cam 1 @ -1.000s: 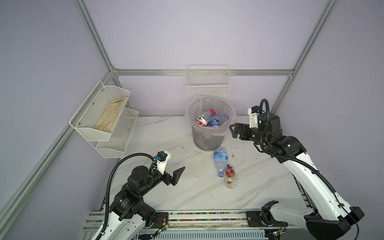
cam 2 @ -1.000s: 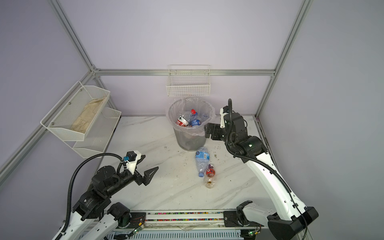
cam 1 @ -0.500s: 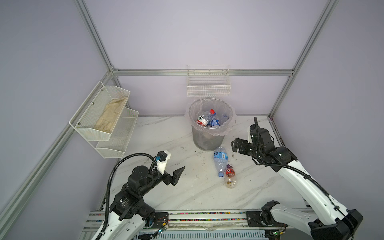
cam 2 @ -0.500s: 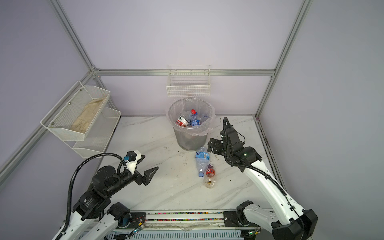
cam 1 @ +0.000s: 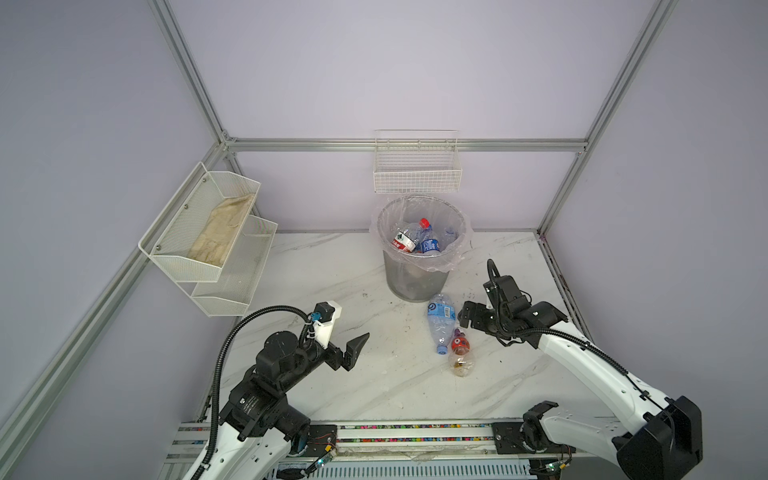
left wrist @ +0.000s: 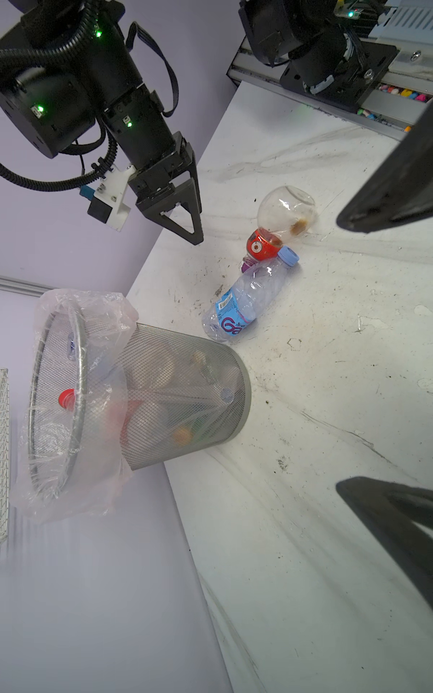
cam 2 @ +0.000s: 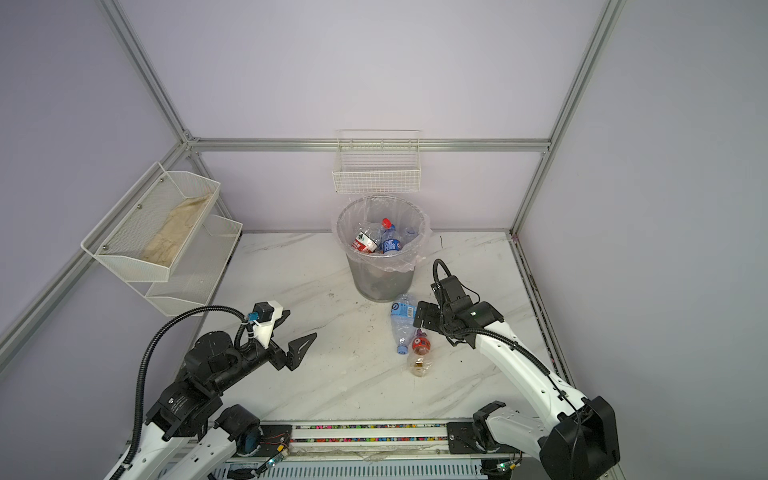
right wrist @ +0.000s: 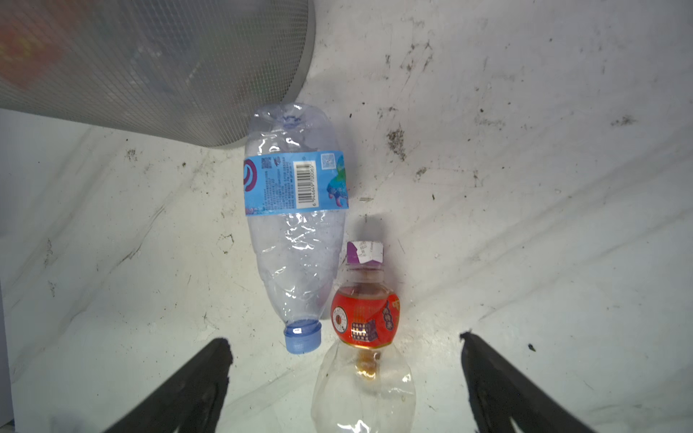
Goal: Throw the plastic bottles in the bin
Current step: 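Lower the right gripper onto the purple-capped red-labelled bottle and close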
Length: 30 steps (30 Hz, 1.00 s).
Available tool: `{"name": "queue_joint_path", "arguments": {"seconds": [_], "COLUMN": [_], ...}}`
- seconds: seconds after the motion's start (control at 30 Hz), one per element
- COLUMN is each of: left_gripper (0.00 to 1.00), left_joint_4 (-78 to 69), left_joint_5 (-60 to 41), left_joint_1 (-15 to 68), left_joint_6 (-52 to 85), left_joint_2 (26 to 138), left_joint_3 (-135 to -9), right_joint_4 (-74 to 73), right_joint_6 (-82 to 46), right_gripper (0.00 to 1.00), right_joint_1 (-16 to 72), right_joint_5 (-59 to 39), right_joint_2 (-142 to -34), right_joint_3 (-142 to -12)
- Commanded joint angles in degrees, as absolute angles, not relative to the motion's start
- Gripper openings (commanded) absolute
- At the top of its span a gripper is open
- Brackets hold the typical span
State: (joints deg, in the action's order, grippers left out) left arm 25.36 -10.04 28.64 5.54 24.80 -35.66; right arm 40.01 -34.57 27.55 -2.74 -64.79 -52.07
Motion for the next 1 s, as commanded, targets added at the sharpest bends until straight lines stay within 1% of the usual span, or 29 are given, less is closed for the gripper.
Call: {"name": "queue_joint_path", "arguments": {"seconds": [0.0,0.23,0.57,0.83,0.97], "left_gripper": [1.00,1.00,1.00,1.00,1.00], "left_joint_4": [24.6,24.7,24.7,25.0,25.0], "left_joint_5": [-9.7,-9.5,-9.5,-9.0,-9.1], "left_joint_1": [28.8,28.8,28.8,28.8,28.8], "left_joint_6": [6.7,6.9,6.8,6.9,6.8], "left_joint_2": [25.4,25.6,25.8,25.3,25.4], "left_joint_3": [-34.3,-34.4,-34.4,-34.4,-34.5], "right_joint_4": [39.3,38.9,33.4,33.0,32.7], "right_joint_6": [-35.8,-37.1,-41.5,-42.9,-43.4], "right_gripper": [0.97,0.94,0.91,0.90,0.88], "right_joint_1": [27.5,29.1,35.3,37.2,37.3], "right_joint_5": [-5.8,-5.4,-6.0,-1.9,-0.6], "right_joint_2": [-63.9,-64.2,-66.0,-69.3,-69.9], "right_joint_3": [-49.4,-44.9,-40.4,-39.0,-38.0]}}
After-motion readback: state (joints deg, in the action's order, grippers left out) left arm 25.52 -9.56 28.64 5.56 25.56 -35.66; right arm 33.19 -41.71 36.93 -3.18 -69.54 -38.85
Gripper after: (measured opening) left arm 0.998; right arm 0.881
